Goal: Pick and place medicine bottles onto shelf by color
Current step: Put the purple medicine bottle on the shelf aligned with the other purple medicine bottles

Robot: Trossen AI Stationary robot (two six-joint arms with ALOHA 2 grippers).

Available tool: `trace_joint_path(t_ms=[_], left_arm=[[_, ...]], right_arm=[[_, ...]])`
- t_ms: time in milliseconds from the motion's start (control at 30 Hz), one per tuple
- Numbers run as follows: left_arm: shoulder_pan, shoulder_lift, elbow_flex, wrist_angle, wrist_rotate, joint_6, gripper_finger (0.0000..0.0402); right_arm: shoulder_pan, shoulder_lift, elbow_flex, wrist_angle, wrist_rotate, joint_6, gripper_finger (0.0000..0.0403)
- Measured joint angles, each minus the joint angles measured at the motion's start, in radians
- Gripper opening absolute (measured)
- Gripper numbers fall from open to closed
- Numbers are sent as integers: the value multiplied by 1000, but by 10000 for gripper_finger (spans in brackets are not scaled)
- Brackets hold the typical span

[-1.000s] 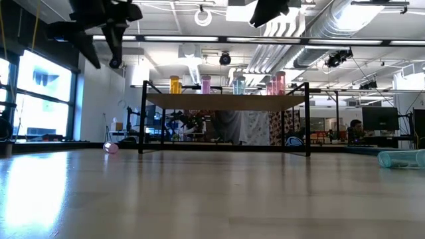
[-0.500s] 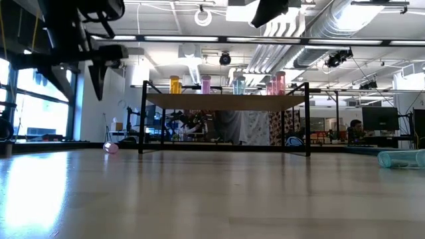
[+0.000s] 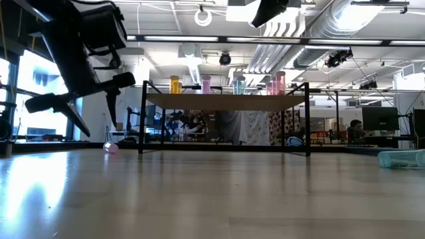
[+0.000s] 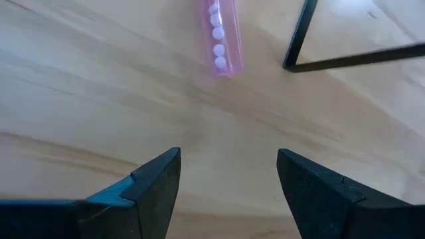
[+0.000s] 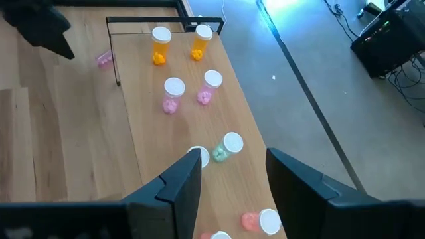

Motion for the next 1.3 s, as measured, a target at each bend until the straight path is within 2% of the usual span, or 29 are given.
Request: trace_joint_path(t_ms=[367,1000,1300], left_arm=[[107,0,-134,268,2,-50,241],[262,43,-135,269,29,89,241],[287,97,-131,278,33,98,241]], right_arm=[[0,0,0,0,0,-3,161],[0,0,0,26,-1,-3,161],[-1,0,0,40,-1,-3,161]])
